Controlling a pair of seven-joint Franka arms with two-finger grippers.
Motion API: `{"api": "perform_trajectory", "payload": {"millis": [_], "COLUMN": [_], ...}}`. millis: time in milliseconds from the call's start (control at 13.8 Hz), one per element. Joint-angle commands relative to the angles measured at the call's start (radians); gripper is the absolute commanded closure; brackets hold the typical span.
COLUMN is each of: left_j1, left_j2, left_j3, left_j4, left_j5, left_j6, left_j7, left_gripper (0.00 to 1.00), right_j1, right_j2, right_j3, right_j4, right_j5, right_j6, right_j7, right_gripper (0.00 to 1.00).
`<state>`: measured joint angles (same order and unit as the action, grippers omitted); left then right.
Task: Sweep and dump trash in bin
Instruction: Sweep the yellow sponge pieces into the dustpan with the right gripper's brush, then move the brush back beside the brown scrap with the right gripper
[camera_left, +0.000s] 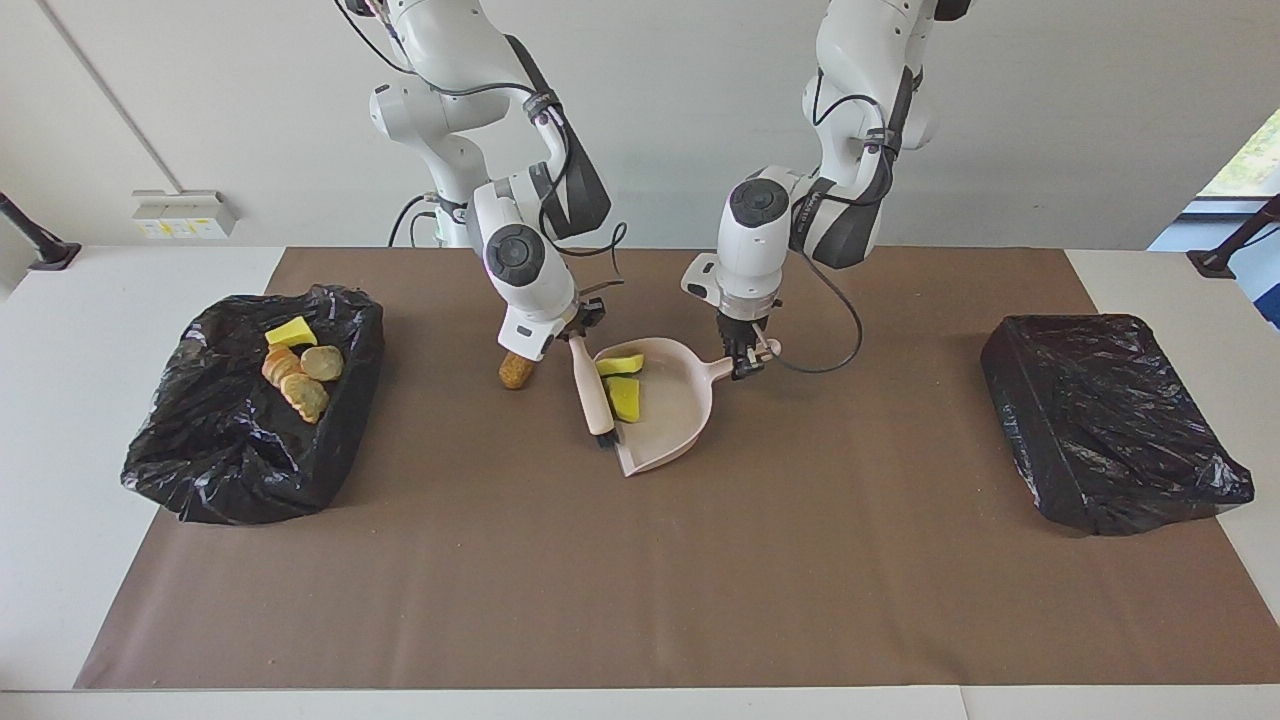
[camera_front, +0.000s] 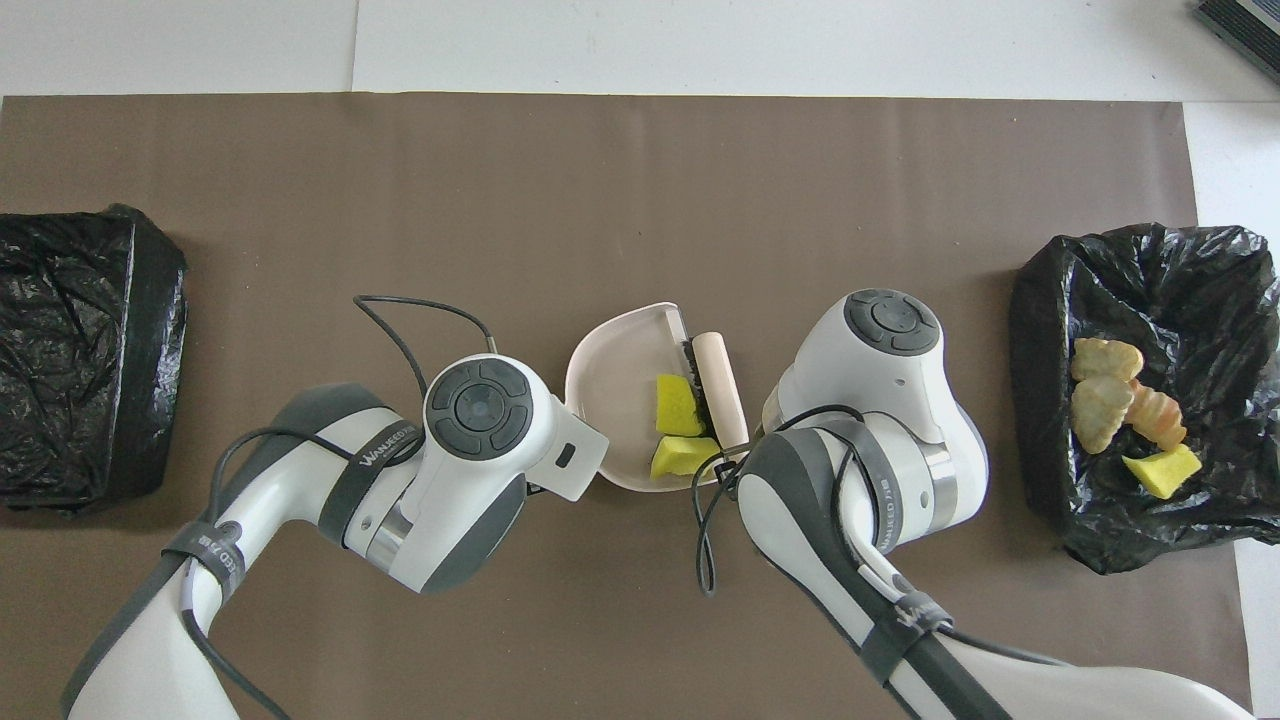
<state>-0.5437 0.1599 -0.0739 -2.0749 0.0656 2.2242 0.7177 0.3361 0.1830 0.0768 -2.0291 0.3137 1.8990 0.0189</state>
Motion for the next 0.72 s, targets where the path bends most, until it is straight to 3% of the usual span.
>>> {"api": "perform_trajectory", "payload": {"millis": [0,145,290,434,652], "left_j1": [0.002,0.002,0.002,0.002,0.001], "left_j2": [-0.031,-0.031,-0.031,-0.031,-0.033], "left_j3": [0.006,0.006,0.006,0.005,0.006], "left_j4": [-0.041,-0.041,-0.041,-0.042,-0.044], "left_j5": [0.019,0.019,0.019,0.019,0.019], "left_j6": [0.032,0.032,0.032,0.032,0.028], "left_j7": [-0.015,-0.015,-0.015,-0.012,-0.012], "left_gripper": [1.00,1.00,1.00,1.00,1.00], "right_j1": [-0.029,-0.109,-0.134,-0.131,-0.143], "right_j2": [-0.023,-0.048,-0.117,-0.222,-0.419], "right_j3": [-0.008,-0.023,-0.023,-0.017,-0.020], "right_j4": [0.093,0.211,0.221,0.070,-0.246], "right_j5": [0.065,0.032,-0.161,-0.289,-0.308], "right_j6": [-0.106,-0.287,-0.397,-0.428,-0.304], "right_j7": [0.024,0.042,0.071,0.130,0.167], "right_gripper": [1.00,1.00,1.00,1.00,1.00]}}
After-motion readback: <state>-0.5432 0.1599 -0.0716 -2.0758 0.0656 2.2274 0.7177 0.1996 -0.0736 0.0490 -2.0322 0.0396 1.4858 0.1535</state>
